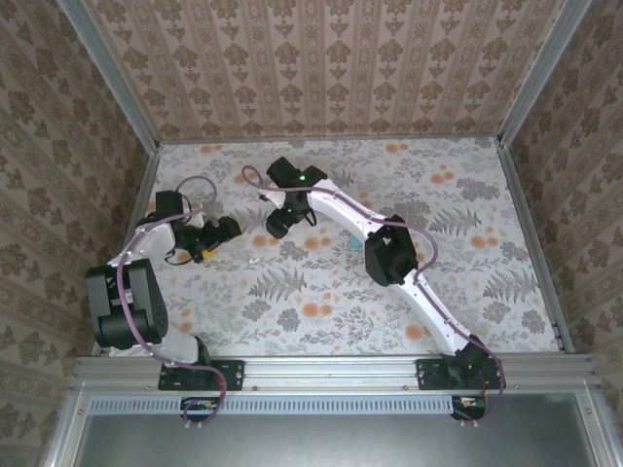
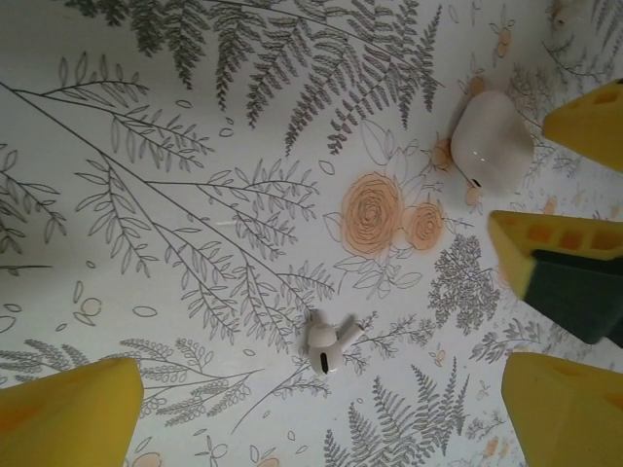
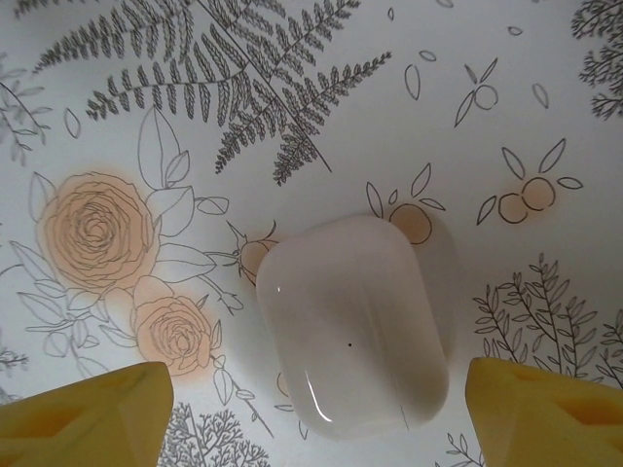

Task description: Insert the wireless bluetooth earbuds into the charging case

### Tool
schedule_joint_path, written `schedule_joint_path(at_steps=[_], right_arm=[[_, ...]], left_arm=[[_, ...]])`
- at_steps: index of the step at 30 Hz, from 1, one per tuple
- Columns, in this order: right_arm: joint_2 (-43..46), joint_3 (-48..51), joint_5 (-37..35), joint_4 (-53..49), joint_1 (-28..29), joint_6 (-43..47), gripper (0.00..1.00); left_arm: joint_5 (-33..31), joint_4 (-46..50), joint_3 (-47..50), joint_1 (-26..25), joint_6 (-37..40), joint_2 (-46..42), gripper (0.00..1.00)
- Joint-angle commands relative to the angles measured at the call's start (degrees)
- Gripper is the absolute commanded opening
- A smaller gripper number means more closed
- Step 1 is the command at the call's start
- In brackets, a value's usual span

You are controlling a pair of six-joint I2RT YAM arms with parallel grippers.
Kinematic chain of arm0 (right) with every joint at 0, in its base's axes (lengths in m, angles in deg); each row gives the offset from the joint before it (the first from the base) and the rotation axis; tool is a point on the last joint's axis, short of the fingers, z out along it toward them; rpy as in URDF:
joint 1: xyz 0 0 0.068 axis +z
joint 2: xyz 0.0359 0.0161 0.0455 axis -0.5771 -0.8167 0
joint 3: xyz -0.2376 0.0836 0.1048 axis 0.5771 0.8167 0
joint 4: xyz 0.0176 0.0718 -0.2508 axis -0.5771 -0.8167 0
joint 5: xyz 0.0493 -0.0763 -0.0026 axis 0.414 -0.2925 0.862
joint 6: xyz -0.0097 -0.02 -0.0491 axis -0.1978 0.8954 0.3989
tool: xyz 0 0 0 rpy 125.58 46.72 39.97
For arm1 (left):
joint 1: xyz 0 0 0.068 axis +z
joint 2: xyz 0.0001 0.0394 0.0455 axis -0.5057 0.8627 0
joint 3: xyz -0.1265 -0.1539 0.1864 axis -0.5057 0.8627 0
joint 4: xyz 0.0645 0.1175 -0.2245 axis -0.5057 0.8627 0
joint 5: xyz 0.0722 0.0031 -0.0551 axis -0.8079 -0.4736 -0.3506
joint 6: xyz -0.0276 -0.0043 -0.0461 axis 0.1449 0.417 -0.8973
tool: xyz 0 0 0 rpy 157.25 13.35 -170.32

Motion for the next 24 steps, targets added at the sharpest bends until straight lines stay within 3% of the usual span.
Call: schedule_joint_path(at_steps=[1,12,20,24], right_arm=[[-2.3,-1.8,-2.7,-2.2,0.3,2.0,0.81],[-4.4,-1.7,-7.1,-3.5,1.5,3.6,0.74],[-3.5,-0.1,-11.0,-3.3,3.6,6.5,0.55],[0.4,6.9,-12.7,-0.4,4.8,7.6,0.47]], left_arm=[[2.5,-1.9,0.3,0.1,-0.1,-2.8,0.95],[2.5,-2.1,1.7,0.1,-0.4,-4.7,0.93],[2.5,0.4,1.0,0.0,0.1,-4.9,0.92],[4.5,3.7,-0.3,0.0,1.7,-4.4,0.9]])
